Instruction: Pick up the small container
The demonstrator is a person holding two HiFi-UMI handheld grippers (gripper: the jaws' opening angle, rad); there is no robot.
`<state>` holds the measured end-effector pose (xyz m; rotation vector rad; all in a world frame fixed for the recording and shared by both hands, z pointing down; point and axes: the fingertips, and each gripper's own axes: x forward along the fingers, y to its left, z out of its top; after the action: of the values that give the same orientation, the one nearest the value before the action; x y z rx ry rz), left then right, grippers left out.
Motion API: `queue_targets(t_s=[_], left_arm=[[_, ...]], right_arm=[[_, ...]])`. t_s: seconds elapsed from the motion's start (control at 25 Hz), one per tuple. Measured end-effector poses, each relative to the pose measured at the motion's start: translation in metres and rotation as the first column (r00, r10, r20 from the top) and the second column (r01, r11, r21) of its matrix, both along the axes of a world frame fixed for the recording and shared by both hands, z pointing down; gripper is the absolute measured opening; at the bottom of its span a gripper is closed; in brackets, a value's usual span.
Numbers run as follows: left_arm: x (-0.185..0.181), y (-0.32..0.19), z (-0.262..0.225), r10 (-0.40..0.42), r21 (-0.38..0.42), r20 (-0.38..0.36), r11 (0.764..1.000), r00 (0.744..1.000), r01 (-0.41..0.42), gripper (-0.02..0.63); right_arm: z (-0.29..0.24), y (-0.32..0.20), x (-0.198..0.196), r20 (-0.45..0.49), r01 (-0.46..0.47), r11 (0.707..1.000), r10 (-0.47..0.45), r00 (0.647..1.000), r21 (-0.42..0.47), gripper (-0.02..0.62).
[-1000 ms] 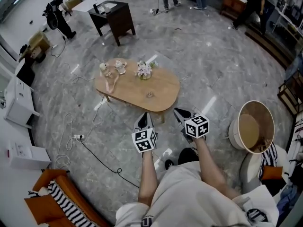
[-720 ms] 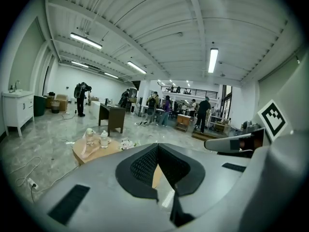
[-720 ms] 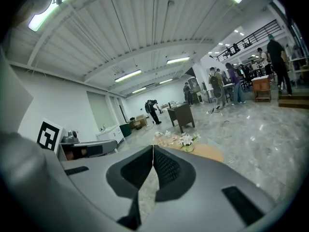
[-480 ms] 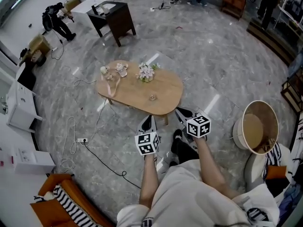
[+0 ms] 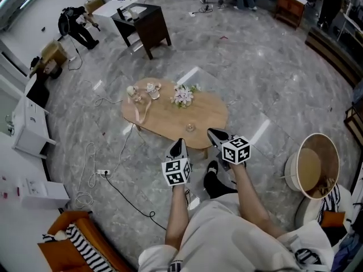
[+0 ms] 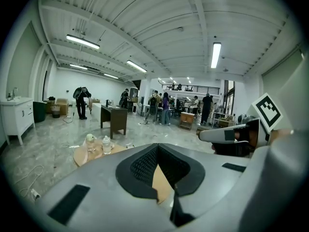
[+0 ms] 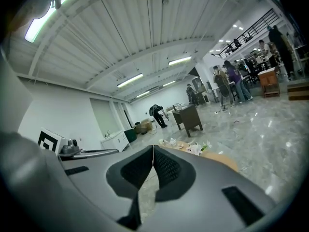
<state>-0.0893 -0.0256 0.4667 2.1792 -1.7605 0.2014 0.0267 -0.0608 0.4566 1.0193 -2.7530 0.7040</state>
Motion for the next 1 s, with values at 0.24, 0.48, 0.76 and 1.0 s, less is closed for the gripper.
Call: queue_targets(t_s=[0.24,0.48,0.76,1.0], left_arm=[[-0.021,-0.041,-0.008,-0.016,-0.001,0.021,1.000,1.000,0.016,0.008],[-0.032,-0.080,-0.010,-0.021,-0.006,0.024,1.000,0.999,0.022,0.008],[-0.044,-0.127,-0.005,-0.036,-0.008,0.000,0.999,0.999,0.036,0.007],[-0.045,-0.165,-0.003,-0.026,-0.016,-0.038,1.000,0.999,0.026,0.007]], right_arm=[[-0.010,-0.042,-0.026,0.027,0.039,0.999,-0.039,0.999,0.008,0.068],[-0.016,-0.087,-0.032,0.049,0.035,0.999,-0.035,0.998,0.007,0.067],[-0.014,-0.134,-0.042,0.045,0.050,0.999,-0.051,0.998,0.006,0.067],[-0.020,-0.181,-0.045,0.071,0.051,0.999,-0.051,0.996,0.007,0.067]])
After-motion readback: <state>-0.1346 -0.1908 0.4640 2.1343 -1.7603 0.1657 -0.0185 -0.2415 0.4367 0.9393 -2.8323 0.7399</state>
